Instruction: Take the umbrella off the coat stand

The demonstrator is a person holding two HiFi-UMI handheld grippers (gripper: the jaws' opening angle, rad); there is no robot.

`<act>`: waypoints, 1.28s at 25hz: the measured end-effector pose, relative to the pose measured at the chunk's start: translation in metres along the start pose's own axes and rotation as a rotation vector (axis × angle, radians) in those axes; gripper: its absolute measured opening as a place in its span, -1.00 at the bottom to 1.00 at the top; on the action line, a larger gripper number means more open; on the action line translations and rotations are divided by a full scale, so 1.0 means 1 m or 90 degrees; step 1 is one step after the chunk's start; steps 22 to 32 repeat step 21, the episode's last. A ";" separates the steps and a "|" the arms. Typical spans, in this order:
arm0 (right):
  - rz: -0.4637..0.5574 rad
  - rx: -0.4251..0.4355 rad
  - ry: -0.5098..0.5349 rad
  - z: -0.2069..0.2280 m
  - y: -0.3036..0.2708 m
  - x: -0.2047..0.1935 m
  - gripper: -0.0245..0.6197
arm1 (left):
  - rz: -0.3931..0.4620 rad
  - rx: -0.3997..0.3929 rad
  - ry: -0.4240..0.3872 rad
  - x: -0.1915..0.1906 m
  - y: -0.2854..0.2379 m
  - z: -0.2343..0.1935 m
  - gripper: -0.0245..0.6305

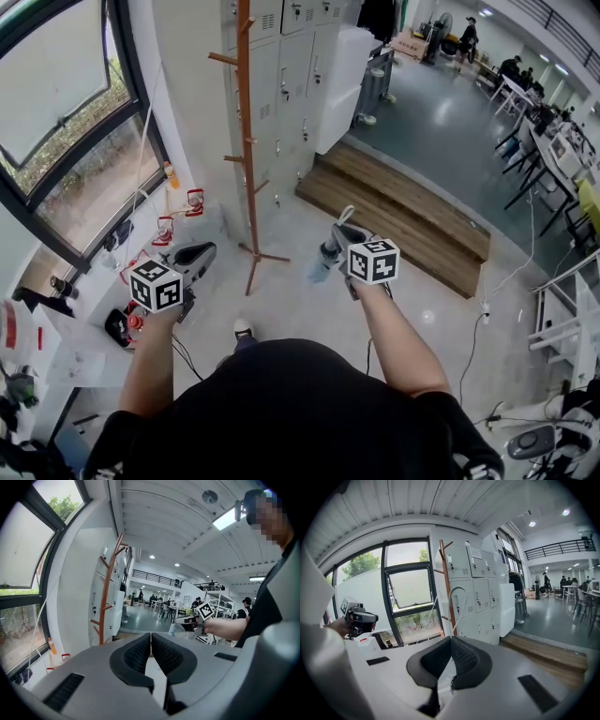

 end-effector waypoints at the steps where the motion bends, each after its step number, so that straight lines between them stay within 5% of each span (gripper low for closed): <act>1: -0.001 0.000 0.000 0.001 0.000 0.000 -0.88 | 0.000 -0.001 0.001 0.000 -0.002 0.000 -0.84; 32: -0.004 0.003 -0.015 0.010 0.004 -0.002 -0.88 | -0.002 -0.012 0.000 0.003 -0.014 0.004 -0.84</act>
Point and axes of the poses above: the fingertips, and each gripper's own axes: y backward along the fingers, z to its right, x out of its top, the point moved 4 cm from there along y, backward along the fingers, and after that the axes turned 14 degrees about -x, right-handed, at the moved point
